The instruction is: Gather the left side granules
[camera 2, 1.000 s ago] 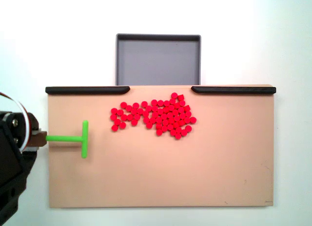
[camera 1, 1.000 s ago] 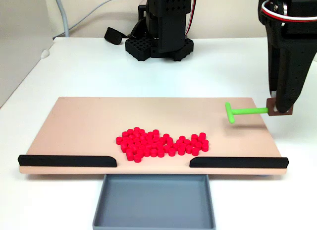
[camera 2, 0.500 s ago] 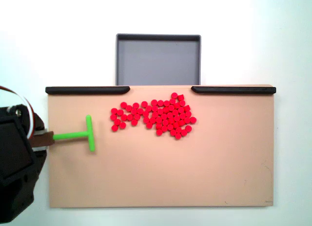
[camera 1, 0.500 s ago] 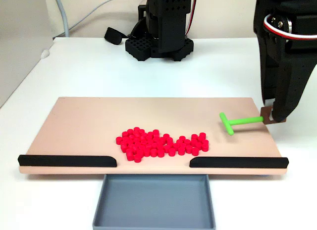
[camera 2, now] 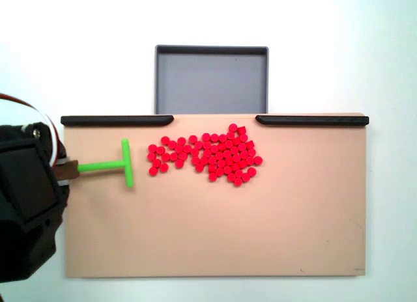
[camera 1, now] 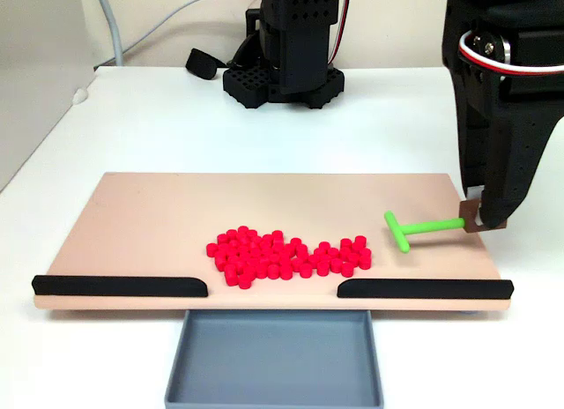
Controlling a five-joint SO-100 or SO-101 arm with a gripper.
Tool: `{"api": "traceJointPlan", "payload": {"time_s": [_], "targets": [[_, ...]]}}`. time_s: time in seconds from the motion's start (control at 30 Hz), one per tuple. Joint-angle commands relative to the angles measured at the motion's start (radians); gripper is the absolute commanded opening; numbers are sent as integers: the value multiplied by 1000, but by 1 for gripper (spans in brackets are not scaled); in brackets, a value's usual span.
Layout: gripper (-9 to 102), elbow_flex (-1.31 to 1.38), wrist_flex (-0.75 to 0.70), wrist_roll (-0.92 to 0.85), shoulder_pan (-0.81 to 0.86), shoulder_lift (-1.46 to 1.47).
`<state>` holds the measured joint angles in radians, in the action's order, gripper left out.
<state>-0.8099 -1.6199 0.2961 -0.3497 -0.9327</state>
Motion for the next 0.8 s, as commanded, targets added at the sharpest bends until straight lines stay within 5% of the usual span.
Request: {"api": "traceJointPlan", "payload": {"time_s": [0.0, 0.77], "targets": [[0, 32, 2, -20, 17, -8], [0, 32, 2, -40, 34, 17]]}}
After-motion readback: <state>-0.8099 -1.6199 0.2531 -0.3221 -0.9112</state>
